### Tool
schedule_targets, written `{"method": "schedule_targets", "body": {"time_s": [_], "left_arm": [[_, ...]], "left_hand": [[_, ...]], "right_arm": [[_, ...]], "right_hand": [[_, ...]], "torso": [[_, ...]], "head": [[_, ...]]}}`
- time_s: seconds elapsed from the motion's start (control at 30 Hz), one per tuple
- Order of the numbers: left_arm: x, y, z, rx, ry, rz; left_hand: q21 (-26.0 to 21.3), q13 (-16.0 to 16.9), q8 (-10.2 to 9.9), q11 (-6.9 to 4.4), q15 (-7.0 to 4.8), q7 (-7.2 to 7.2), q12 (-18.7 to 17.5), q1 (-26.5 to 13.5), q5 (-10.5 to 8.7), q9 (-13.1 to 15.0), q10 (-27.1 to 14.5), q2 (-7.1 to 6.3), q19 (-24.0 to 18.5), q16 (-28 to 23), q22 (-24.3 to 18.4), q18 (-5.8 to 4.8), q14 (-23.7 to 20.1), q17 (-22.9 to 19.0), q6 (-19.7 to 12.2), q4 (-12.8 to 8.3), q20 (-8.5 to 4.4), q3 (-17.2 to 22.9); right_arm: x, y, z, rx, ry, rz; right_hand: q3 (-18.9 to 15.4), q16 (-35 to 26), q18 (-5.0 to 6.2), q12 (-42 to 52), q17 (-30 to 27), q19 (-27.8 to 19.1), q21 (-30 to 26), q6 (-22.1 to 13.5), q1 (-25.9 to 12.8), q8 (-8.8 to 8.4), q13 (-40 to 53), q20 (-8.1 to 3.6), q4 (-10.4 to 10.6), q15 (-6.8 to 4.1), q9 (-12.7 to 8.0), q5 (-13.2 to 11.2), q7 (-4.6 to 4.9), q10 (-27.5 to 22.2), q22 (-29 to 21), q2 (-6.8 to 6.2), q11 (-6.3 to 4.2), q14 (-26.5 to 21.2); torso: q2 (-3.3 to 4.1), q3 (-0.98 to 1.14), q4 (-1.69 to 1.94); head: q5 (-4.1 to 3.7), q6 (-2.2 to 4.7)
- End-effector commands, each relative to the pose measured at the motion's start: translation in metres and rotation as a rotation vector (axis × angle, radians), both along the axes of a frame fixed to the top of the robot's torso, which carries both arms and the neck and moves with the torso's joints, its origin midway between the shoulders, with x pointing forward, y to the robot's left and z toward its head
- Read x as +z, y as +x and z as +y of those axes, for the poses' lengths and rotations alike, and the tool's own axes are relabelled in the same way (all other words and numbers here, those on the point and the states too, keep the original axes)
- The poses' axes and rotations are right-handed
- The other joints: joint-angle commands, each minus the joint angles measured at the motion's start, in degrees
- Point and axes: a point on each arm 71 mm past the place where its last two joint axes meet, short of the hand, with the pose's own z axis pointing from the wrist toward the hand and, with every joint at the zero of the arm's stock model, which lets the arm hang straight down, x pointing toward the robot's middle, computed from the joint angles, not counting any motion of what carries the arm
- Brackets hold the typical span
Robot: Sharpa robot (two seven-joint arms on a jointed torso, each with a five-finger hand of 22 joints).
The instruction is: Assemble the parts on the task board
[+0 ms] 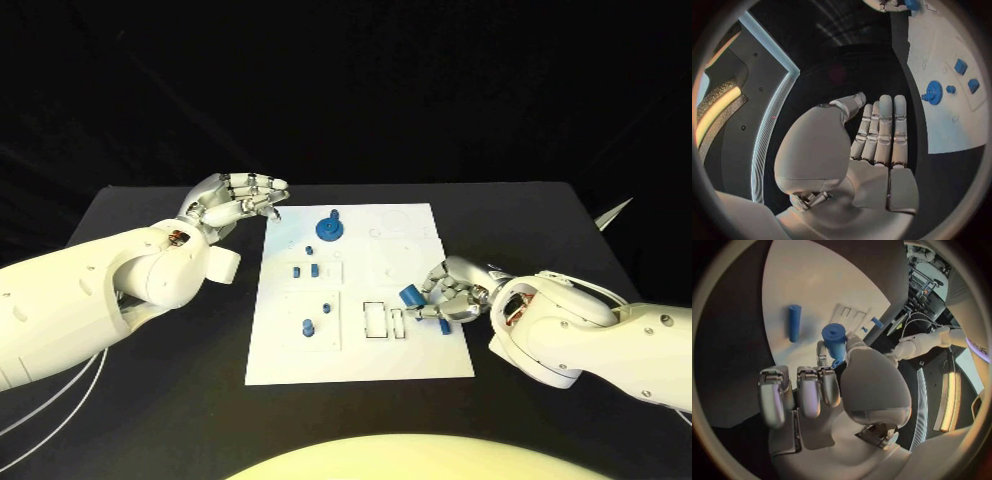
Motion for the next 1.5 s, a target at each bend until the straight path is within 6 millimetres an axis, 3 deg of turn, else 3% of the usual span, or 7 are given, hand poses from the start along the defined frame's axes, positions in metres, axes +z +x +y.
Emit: {"method": "schedule_targets", "body": {"time_s": [0.03,0.23,0.7,1.5], "left_arm": [[0.001,-0.001,-0.002,-0.016,-0.013,-0.001],[0.001,-0.001,-0.004,-0.018,-0.014,-0.001],[0.001,-0.002,-0.005,-0.026,-0.017,0.001],[0.001,-0.002,-0.004,-0.026,-0.016,0.003]], "left_hand": [[-0.34,-0.03,0.33,-0.15,0.14,-0.06,0.31,-0.20,0.11,0.04,-0.41,0.18,-0.22,-0.38,-0.07,0.68,-0.30,-0.09,-0.53,0.14,0.08,-0.33],[-0.34,-0.03,0.33,-0.15,0.14,-0.06,0.31,-0.20,0.11,0.04,-0.41,0.18,-0.22,-0.38,-0.07,0.68,-0.30,-0.09,-0.53,0.14,0.08,-0.33],[-0.43,-0.05,0.42,-0.14,0.16,-0.07,0.32,-0.20,0.13,0.04,-0.55,0.21,-0.24,-0.40,-0.10,0.68,-0.37,-0.10,-0.54,0.15,0.10,-0.33],[-0.43,-0.05,0.42,-0.14,0.16,-0.07,0.32,-0.20,0.13,0.04,-0.55,0.21,-0.24,-0.40,-0.10,0.68,-0.37,-0.10,-0.54,0.15,0.10,-0.33]], "right_arm": [[0.003,-0.001,0.001,-0.054,0.075,0.034],[0.000,-0.002,0.011,-0.042,0.097,0.102],[-0.011,-0.002,0.036,0.018,0.090,0.173],[-0.016,0.001,0.045,0.038,0.073,0.166]], "right_hand": [[0.31,0.21,-0.81,0.13,12.52,5.99,0.25,0.53,0.01,0.11,12.43,-0.35,0.04,-0.24,0.03,0.19,-0.10,4.04,15.09,0.73,-0.31,5.47],[0.35,0.18,-0.81,0.00,12.43,5.99,0.25,0.48,-0.04,0.04,12.34,-0.37,0.05,-0.25,-0.01,0.18,-0.08,3.98,15.09,0.82,-0.31,5.45],[-0.56,0.13,-0.81,-0.30,12.32,5.99,0.25,1.06,-2.62,0.02,12.21,-0.44,0.14,-0.30,-0.08,0.03,-0.19,3.88,15.09,1.03,-0.37,5.42],[-2.01,0.14,-0.81,-0.71,12.37,5.99,0.25,2.01,-5.02,0.79,12.02,-0.67,0.16,-0.61,0.31,0.01,-0.64,3.74,15.09,0.64,-0.75,5.43]], "torso": [[-0.02,-0.11,0.07],[0.04,-0.07,0.25],[0.05,0.01,0.19],[0.01,-0.04,0.18]], "head": [[-0.19,0.04],[-0.26,0.06],[0.12,-0.28],[0.40,-0.60]]}}
